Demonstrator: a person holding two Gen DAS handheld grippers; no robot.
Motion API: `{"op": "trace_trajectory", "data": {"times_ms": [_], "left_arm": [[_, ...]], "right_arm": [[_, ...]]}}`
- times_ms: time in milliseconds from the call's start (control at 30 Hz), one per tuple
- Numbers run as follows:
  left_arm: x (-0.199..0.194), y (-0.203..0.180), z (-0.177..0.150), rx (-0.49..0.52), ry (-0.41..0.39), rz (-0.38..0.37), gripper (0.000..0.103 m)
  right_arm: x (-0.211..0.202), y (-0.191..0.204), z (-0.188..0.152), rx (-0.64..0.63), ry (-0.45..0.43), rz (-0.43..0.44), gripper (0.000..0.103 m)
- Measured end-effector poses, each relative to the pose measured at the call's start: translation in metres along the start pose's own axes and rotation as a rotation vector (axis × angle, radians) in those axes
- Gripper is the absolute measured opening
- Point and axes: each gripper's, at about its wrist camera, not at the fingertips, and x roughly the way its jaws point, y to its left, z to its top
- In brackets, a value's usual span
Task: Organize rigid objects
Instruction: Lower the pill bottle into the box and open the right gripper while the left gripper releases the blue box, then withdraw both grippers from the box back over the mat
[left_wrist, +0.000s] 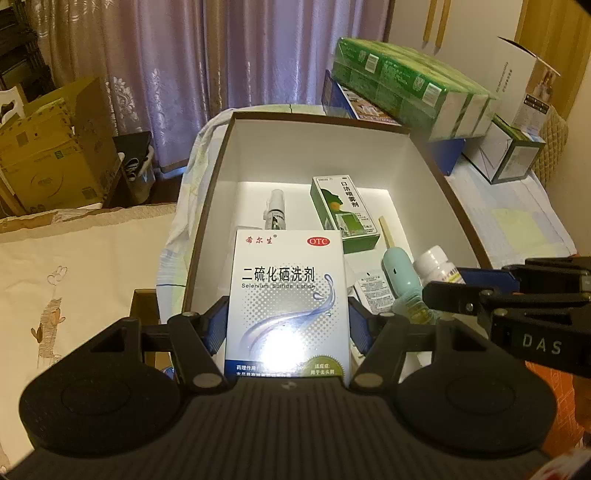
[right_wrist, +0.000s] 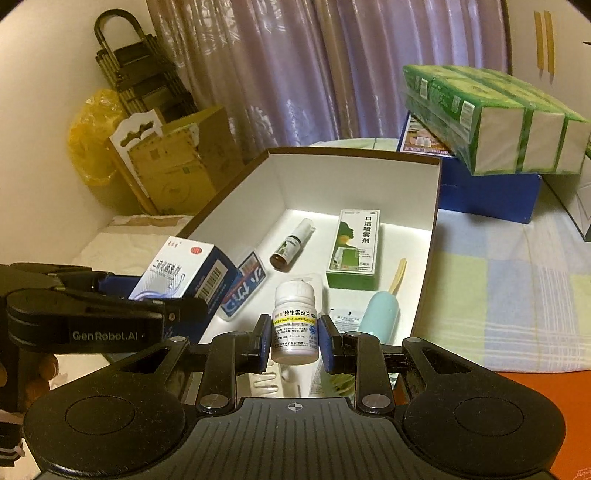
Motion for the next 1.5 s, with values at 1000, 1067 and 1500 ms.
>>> {"op": "trace_trajectory", "data": {"times_ms": [1000,1067,1500], "left_arm": [[-0.004,0.007,0.0,0.007,-0.001,-0.037,0.063],[-0.007,0.006,-0.001,0.008,-0.005,-0.04,0.064],[-0.034,-0.003,-0.012,0.001,-0.077,-0.081,0.065]], "right_arm": [[0.015,-0.001,0.009,0.035,-0.007,0.002,0.036],[0.012,-0.003,0.008,0.039,-0.004,0.005,0.04],[-0.028,0.005,-0.013,0.009,-0.042,-0.002,0.067]]}}
